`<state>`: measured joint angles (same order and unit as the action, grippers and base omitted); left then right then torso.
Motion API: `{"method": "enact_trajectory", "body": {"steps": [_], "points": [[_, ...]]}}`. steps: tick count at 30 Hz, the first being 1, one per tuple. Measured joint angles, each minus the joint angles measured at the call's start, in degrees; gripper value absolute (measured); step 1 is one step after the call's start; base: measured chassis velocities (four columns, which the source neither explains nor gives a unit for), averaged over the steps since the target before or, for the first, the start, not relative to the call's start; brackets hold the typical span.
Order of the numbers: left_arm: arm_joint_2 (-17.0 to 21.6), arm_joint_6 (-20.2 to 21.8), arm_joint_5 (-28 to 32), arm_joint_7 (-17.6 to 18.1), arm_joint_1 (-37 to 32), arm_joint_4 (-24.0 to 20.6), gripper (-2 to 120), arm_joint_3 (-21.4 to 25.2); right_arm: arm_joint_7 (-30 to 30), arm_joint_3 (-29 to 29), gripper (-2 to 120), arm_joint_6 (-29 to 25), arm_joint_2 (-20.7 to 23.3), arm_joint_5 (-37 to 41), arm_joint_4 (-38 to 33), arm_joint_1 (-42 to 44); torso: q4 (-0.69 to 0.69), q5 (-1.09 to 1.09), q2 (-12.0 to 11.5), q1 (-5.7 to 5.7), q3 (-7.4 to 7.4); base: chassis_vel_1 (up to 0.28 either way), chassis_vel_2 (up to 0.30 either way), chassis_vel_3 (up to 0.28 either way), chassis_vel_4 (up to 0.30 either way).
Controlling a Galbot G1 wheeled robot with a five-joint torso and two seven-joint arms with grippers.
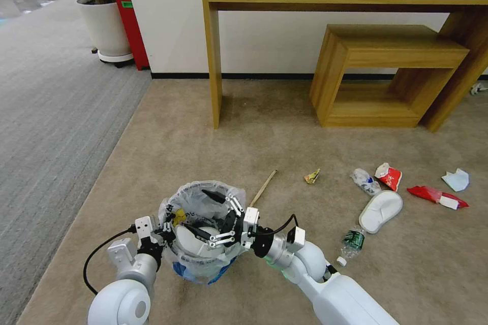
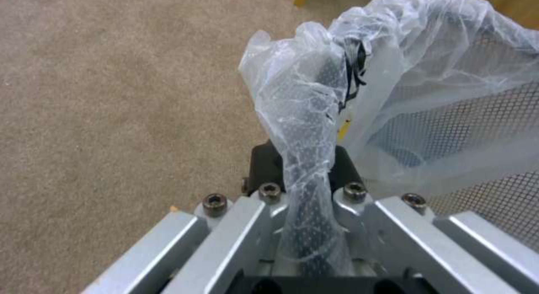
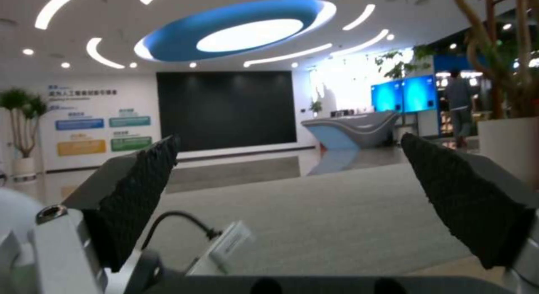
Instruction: Pick up the trash bin and place the garbage on the floor into it.
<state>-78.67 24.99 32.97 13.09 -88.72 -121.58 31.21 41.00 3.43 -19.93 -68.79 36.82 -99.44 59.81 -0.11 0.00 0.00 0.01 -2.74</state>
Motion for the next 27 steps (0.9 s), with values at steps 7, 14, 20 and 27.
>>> {"method": "enact_trajectory", "body": {"steps": [7, 14, 20, 27], "points": [[0.2, -0.4, 0.0, 0.0, 0.0, 0.7, 3, 0.7, -6.6, -3.8, 100, 2.7, 3.2, 1.3, -4.1, 1.0, 0.00, 0.00, 0.0, 0.00, 0.00, 0.000, 0.000, 0.000, 0.000], [0.3, -0.8, 0.0, -0.2, 0.4, 1.3, 3, 1.1, -15.7, -9.2, 100, 4.4, 6.4, 1.1, -6.7, 2.5, 0.00, 0.01, 0.0, 0.00, 0.00, 0.000, 0.000, 0.000, 0.000], [0.3, -0.8, -0.1, -0.2, 0.6, 1.3, 3, 1.0, -21.1, -12.5, 100, 5.6, 7.4, -0.9, -8.0, 4.3, 0.00, 0.01, 0.0, 0.00, 0.00, 0.000, 0.000, 0.000, 0.000], [0.5, -1.1, -0.1, -0.2, 0.7, 1.4, 3, 1.6, -30.3, -17.0, 100, 8.7, 6.8, -5.5, -9.8, 6.8, 0.00, 0.00, 0.0, 0.00, 0.00, 0.000, 0.000, 0.000, 0.000]]}}
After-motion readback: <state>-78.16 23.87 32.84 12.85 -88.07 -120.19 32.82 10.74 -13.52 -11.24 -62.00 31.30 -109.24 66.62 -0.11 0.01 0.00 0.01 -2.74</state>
